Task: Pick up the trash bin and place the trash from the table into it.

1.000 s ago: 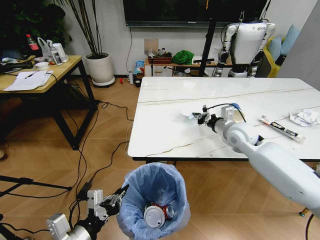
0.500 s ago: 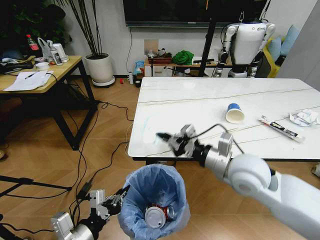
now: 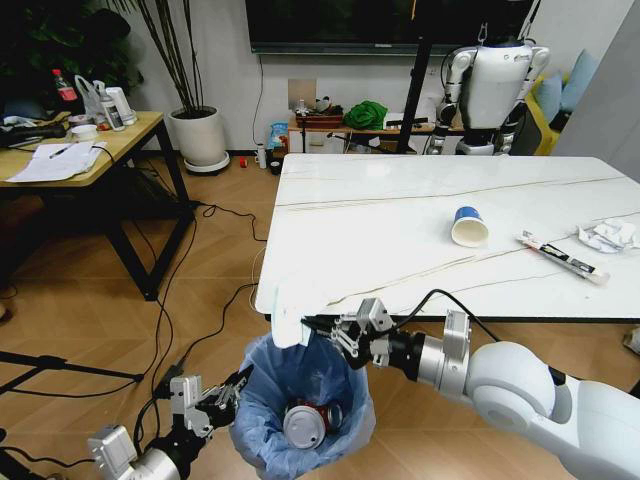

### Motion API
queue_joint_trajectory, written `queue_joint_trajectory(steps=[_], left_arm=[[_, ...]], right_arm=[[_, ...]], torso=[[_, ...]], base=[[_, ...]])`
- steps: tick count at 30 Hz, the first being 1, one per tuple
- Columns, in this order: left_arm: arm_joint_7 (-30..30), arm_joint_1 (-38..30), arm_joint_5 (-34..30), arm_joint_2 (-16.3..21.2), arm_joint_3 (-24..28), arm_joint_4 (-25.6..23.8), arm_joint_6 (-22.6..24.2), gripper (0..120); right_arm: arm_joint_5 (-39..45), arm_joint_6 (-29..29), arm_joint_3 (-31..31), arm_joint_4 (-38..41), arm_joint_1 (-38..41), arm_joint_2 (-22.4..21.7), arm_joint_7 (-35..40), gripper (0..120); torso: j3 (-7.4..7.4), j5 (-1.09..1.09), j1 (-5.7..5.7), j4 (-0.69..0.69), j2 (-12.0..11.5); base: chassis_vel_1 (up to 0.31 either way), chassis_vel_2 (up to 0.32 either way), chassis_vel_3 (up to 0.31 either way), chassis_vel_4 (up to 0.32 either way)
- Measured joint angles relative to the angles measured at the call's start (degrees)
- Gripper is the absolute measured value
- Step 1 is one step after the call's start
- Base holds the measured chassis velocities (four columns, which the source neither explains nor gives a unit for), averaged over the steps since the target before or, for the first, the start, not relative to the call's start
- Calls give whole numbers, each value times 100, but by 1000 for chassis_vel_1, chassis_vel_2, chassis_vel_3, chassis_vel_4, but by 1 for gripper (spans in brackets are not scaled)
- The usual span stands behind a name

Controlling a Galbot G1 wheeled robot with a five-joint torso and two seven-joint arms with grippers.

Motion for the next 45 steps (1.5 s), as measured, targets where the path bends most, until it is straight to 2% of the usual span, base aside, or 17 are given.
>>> queue_joint_trajectory(steps=[11,14,16,19,20,23,24,26,28,31,32,35,39,41,45], left_arm=[[1,14,13,-13,-36,-30,-1,0],[1,6,13,-19,-42,-31,-1,0],[1,1,13,-19,-50,-31,-1,0],[1,-13,-28,8,-126,-57,-1,0],[1,-13,-28,8,-126,-57,-1,0],[-3,-28,-63,17,-151,-73,-1,0],[-3,-28,-63,17,-151,-73,-1,0],[-4,-34,-65,11,-142,-72,-1,0],[-5,-39,-65,9,-133,-66,-1,0],[-7,-47,-48,-8,-101,-31,0,0],[-7,-47,-48,-8,-101,-31,0,0],[-8,-44,-13,-24,-84,-1,2,0],[-8,-41,9,-38,-69,4,3,0],[-7,-37,14,-43,-67,2,3,0],[6,-2,73,-71,-38,-58,3,0]], right_arm=[[-460,190,151,-67,-320,-74,-299,0],[-622,322,167,-82,-415,-84,-311,13],[-666,392,176,-102,-457,-89,-324,16],[-724,485,223,-108,-619,-159,-368,32],[-724,485,223,-108,-619,-159,-368,32],[-725,483,205,-99,-633,-101,-380,46],[-725,483,205,-99,-633,-101,-380,46],[-713,475,187,-93,-616,-83,-384,57],[-698,474,186,-92,-599,-83,-385,60],[-602,474,200,-92,-535,-59,-377,75],[-602,474,200,-92,-535,-59,-377,75],[-371,448,336,-91,-392,36,-265,89],[-54,423,687,-133,-273,142,-61,99],[26,416,781,-142,-254,170,0,100],[450,198,1479,-146,-274,295,672,100]], torso=[[0,0,0,0,0],[0,0,0,0,0],[0,0,0,0,0],[0,-1,0,0,0],[0,-1,0,0,0],[0,0,0,0,0],[0,0,0,0,0],[0,0,0,0,0],[0,0,0,0,0],[0,0,0,0,0],[0,0,0,0,0],[0,0,0,0,0],[0,0,0,0,0],[0,-1,0,0,0],[0,0,0,0,0]], base=[[0,0,0,0],[0,0,0,0],[0,0,0,0],[0,0,0,0],[0,0,0,0],[0,0,0,0],[0,0,0,0],[0,0,0,0],[0,0,0,0],[0,0,0,0],[0,0,0,0],[0,0,0,0],[0,0,0,0],[0,0,0,0],[0,0,0,0]])
